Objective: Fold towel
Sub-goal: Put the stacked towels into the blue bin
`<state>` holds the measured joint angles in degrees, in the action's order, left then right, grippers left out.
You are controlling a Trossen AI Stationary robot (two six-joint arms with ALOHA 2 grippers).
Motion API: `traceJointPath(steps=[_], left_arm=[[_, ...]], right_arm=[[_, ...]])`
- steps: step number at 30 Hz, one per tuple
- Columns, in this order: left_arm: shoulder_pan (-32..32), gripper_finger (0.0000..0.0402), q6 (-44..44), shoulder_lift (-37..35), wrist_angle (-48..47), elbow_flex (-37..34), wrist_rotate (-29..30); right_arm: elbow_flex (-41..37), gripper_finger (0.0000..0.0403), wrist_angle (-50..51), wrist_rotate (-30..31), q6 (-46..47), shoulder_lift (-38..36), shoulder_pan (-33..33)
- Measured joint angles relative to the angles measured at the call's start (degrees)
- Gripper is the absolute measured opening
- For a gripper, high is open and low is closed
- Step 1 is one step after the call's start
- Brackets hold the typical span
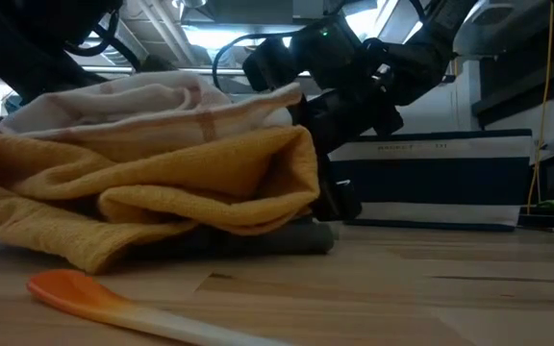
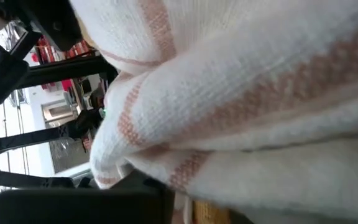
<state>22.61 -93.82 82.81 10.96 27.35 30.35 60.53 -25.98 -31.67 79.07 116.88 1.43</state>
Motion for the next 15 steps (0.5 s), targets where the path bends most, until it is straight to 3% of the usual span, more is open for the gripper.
traceJointPath(steps=[5,15], left_arm=[[0.0,0.0127,0.02,-0.04,-0.85,0.0,0.0],[0.0,0.0128,-2.23,-0.07,-7.63,0.02,-2.34]], right_arm=[[0.0,0.0127,-0.01,-0.1,2.32,0.0,-0.83],[-0.04,0.0117,-0.75,0.0,7.82,-2.78,-3.39]])
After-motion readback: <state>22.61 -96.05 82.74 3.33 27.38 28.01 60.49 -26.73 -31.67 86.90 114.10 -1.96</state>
